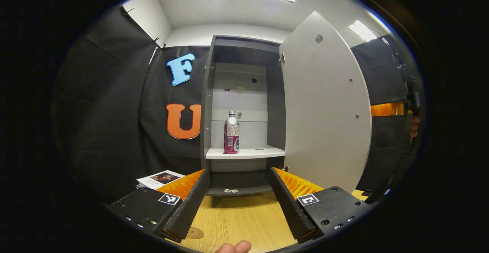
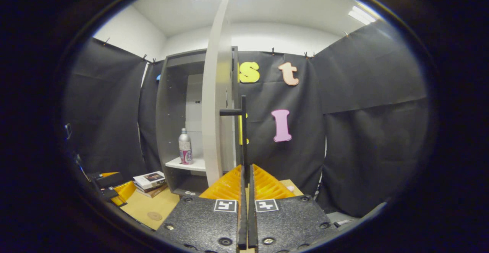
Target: Open the cabinet door with the right hand, grasp the bottle in the cabinet with the left hand and place it on the coaster, then close the cabinet door with the right hand.
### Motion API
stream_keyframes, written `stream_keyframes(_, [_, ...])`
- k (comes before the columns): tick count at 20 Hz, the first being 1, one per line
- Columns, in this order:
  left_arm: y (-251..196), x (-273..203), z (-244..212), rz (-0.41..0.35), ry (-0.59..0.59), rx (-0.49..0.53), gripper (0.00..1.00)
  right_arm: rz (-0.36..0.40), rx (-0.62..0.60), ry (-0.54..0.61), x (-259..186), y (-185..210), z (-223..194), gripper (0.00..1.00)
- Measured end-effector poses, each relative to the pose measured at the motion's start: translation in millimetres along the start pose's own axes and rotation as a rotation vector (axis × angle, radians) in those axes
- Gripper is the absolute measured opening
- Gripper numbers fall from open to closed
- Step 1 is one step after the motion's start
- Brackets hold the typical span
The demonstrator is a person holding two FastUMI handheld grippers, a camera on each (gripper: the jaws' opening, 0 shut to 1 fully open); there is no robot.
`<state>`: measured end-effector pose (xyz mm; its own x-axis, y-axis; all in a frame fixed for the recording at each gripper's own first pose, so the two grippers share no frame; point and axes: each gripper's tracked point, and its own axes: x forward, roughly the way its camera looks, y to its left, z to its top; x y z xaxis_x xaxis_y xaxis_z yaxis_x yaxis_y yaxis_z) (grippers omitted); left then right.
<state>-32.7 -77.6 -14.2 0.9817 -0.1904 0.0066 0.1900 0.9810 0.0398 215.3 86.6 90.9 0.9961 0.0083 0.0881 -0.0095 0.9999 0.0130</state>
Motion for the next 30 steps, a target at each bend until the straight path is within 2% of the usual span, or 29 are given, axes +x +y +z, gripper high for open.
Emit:
stream_keyframes(4, [0.1,-3.9,2.5,-0.007,-0.007,0.005,0.95,0.011,0.011,0.038,6.8,4.4,-27.4,0.04])
stream_keyframes(8, [7.1,-10.0,-2.5,0.017,0.003,-0.001,0.95,0.044,0.027,0.044,19.2,11.6,-45.7,0.05])
stream_keyframes(12, [14.9,-13.3,-2.1,0.039,0.009,-0.016,0.95,0.040,0.033,0.054,25.5,4.1,-56.5,0.04])
stream_keyframes(14, [18.2,-11.5,-2.6,0.051,0.012,-0.010,0.95,0.005,0.028,0.054,26.0,-11.9,-56.8,0.14])
stream_keyframes(15, [19.6,-10.9,-2.9,0.055,0.013,-0.008,0.95,-0.012,0.036,0.052,25.6,-18.1,-56.4,0.35])
stream_keyframes(17, [21.6,-6.7,-3.0,0.061,0.014,-0.010,0.95,-0.015,0.071,0.042,23.8,-20.7,-53.9,0.58])
stream_keyframes(25, [17.1,38.8,15.2,0.058,-0.019,0.025,0.95,-0.029,0.063,0.023,23.1,-35.1,-52.5,0.78])
stream_keyframes(30, [17.3,104.7,23.0,0.061,-0.047,0.040,0.95,-0.005,0.074,0.027,24.3,-36.4,-51.3,0.80])
